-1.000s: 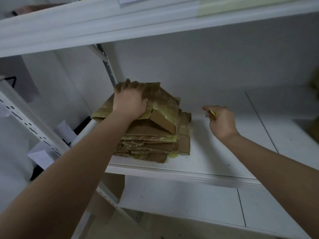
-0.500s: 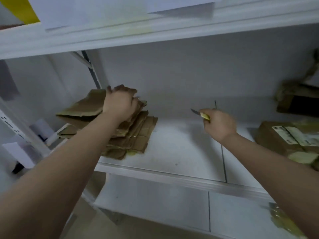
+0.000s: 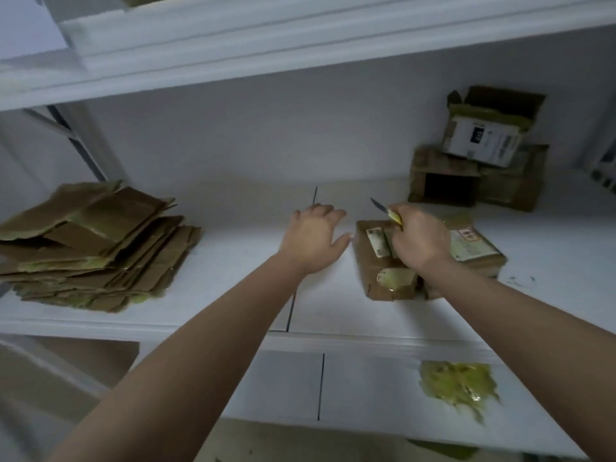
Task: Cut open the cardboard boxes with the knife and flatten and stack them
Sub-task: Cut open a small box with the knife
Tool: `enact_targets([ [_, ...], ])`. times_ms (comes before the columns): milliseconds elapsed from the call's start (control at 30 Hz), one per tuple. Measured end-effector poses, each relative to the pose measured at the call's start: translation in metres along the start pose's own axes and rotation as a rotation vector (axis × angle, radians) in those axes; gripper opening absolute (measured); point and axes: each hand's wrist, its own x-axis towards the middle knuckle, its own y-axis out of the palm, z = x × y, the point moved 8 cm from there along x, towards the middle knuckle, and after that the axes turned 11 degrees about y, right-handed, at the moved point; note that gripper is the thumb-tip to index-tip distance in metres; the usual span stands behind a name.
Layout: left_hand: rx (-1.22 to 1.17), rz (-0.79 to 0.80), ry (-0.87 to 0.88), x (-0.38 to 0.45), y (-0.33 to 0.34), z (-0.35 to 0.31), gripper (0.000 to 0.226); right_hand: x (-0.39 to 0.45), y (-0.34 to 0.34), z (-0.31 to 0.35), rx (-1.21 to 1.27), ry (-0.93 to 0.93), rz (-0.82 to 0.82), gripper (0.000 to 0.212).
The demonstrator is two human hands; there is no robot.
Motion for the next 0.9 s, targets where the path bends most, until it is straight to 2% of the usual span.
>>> enact_targets([
  [167,-0.345,-0.067,-0.133,0.020,0.026,-0.054,0.072,-0.003,-0.001,-0.049,0.054,0.112,-0.021,0.021],
  [267,-0.562,-0.096,-0.320,0.027,0.053,-0.072,0.076,-0.004,0.001,-0.064,0.133,0.131,0.023,0.020],
  [400,-0.399,0.132,-0.462,0.024,0.085,-0.079,0.085,-0.001,0.007,-0.073,0.201,0.153,0.101,0.019],
  [567,-0.390,0.152,-0.485,0.015,0.080,-0.069,0.085,-0.001,0.013,-0.067,0.125,0.142,0.113,0.021],
  [667,-0.430,0.046,-0.514,-0.001,0.065,-0.055,0.084,-0.004,0.006,-0.055,0.088,0.094,0.025,0.017],
  [733,-0.557,-0.074,-0.561,-0.019,0.051,-0.035,0.076,-0.008,0.006,-0.044,0.089,0.053,-0.002,0.020],
  [800,-0.750,-0.202,-0.633,-0.042,0.040,-0.007,0.063,-0.011,0.011,-0.033,0.110,0.014,0.019,0.019],
  [900,-0.934,-0.316,-0.733,-0.083,0.027,0.033,0.031,-0.015,0.034,-0.018,0.177,-0.004,0.121,0.016],
])
